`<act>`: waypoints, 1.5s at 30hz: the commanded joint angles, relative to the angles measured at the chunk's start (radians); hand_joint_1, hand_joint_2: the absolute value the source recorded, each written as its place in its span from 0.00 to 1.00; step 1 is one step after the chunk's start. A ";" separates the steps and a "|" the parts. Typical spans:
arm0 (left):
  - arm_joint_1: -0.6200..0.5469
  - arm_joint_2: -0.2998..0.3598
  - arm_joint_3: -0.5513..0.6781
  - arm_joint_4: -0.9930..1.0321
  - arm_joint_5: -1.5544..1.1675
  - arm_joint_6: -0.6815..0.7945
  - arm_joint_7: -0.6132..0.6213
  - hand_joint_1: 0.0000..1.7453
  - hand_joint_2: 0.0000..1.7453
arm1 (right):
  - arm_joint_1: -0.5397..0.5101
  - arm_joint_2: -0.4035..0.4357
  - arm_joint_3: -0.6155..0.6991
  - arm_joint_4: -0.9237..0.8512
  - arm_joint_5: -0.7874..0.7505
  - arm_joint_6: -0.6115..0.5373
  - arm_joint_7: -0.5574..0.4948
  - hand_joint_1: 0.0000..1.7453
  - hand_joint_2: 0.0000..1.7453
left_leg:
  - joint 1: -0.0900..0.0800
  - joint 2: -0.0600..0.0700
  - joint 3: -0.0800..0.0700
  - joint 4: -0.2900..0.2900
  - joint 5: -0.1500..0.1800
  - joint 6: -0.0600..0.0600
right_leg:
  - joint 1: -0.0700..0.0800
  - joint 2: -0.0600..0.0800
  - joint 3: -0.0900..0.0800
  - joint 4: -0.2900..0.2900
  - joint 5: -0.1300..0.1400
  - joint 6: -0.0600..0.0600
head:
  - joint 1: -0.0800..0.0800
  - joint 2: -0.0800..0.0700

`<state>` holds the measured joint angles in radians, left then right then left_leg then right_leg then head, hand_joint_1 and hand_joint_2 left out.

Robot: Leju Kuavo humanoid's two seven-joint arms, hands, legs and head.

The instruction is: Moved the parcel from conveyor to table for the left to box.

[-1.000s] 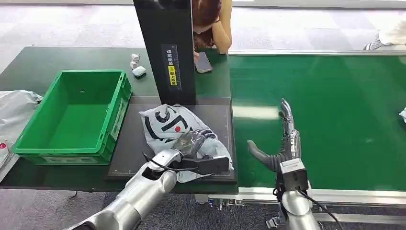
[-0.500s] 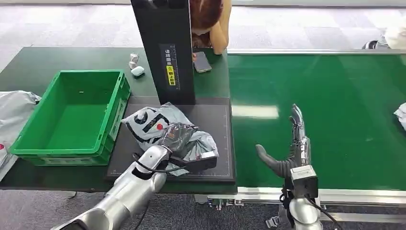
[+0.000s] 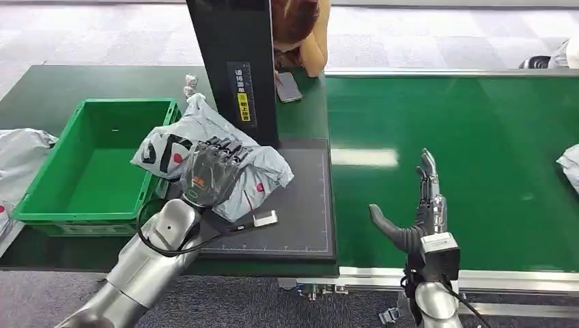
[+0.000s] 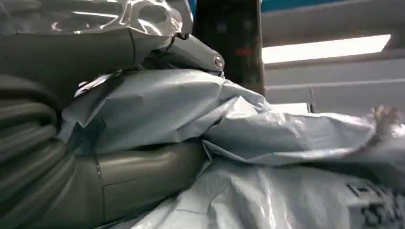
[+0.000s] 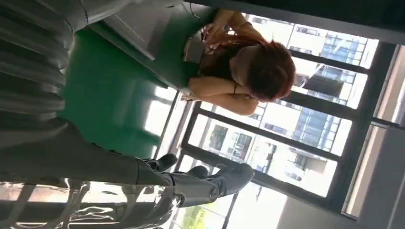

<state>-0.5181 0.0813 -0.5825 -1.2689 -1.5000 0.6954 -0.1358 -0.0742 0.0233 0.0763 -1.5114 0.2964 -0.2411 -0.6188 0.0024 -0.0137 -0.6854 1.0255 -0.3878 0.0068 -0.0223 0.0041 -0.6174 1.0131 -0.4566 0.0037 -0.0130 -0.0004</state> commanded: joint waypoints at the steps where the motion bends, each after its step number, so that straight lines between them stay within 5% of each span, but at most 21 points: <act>1: -0.175 0.086 0.172 -0.005 -0.052 0.003 0.037 1.00 1.00 | 0.010 -0.011 0.008 0.026 -0.005 -0.016 -0.003 0.00 1.00 | 0.002 0.000 0.000 0.001 0.000 -0.001 | 0.002 -0.001 0.000 0.001 0.000 -0.002 | 0.000 0.000; 6: -0.335 0.077 0.234 0.226 -0.044 0.003 0.058 1.00 1.00 | 0.013 -0.004 0.009 0.013 0.004 -0.020 -0.005 0.00 1.00 | 0.002 0.000 0.001 0.001 0.000 -0.002 | 0.002 -0.001 0.001 0.001 0.000 -0.003 | 0.000 0.000; 10: -0.570 0.061 0.281 0.605 -0.071 -0.209 0.274 1.00 1.00 | 0.024 -0.015 0.000 -0.006 0.013 -0.028 0.004 0.00 1.00 | 0.002 -0.001 -0.001 0.002 0.001 -0.001 | 0.002 -0.002 -0.001 0.002 0.001 -0.002 | 0.000 0.000; 12: -0.620 0.065 0.288 0.688 -0.066 -0.182 0.257 1.00 1.00 | 0.026 -0.018 -0.006 -0.009 0.013 -0.027 0.006 0.00 1.00 | 0.002 -0.002 0.000 0.002 0.001 -0.002 | 0.002 -0.004 0.001 0.002 0.000 -0.003 | 0.000 0.000; 14: -0.696 0.072 0.318 0.855 -0.071 -0.343 0.384 1.00 1.00 | 0.014 -0.009 -0.008 0.005 0.012 -0.019 0.009 0.00 1.00 | 0.002 0.000 0.001 0.001 0.001 -0.002 | 0.002 -0.002 0.001 0.002 0.001 -0.003 | 0.001 0.000; 23: -0.706 0.137 0.306 1.032 -0.071 -0.705 0.541 1.00 1.00 | -0.058 0.025 0.006 0.063 0.036 0.009 0.020 0.00 1.00 | 0.001 0.007 0.005 -0.001 0.000 -0.002 | 0.001 0.006 0.002 0.001 0.002 -0.003 | 0.000 0.000; 32: -0.654 0.135 0.382 1.020 -0.019 -0.739 0.554 1.00 1.00 | -0.045 0.038 -0.009 0.041 0.049 0.018 0.030 0.00 1.00 | 0.001 0.003 0.001 0.000 0.001 -0.001 | 0.001 0.002 0.001 0.001 0.001 -0.002 | 0.000 0.000; 33: -0.654 0.131 0.382 1.015 -0.022 -0.717 0.549 0.28 1.00 | -0.043 0.038 -0.012 0.036 0.051 0.019 0.033 0.00 1.00 | 0.001 0.002 0.000 0.000 0.001 -0.001 | 0.001 0.001 0.000 0.001 0.001 -0.002 | 0.000 0.000; 34: -0.662 0.124 0.391 1.015 -0.018 -0.705 0.555 0.00 1.00 | -0.038 0.039 -0.015 0.027 0.054 0.022 0.037 0.00 1.00 | 0.001 0.002 0.002 0.000 0.000 -0.001 | 0.001 0.001 0.002 0.001 0.001 -0.002 | 0.000 0.000; 45: -0.720 0.087 0.441 0.973 0.004 -0.440 0.495 0.00 1.00 | -0.028 0.045 -0.010 0.028 0.061 0.017 0.039 0.00 1.00 | 0.002 0.000 -0.002 0.001 0.001 -0.001 | 0.002 -0.001 -0.001 0.001 0.001 -0.002 | 0.000 0.000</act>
<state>-1.1270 0.2109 -0.2304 -0.3548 -1.5202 0.1435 0.4085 -0.0785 0.0446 0.0755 -1.5255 0.3593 -0.2205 -0.5798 0.0028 -0.0134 -0.6874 1.0259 -0.3865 0.0064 -0.0222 0.0046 -0.6195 1.0143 -0.4553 0.0027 -0.0126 -0.0004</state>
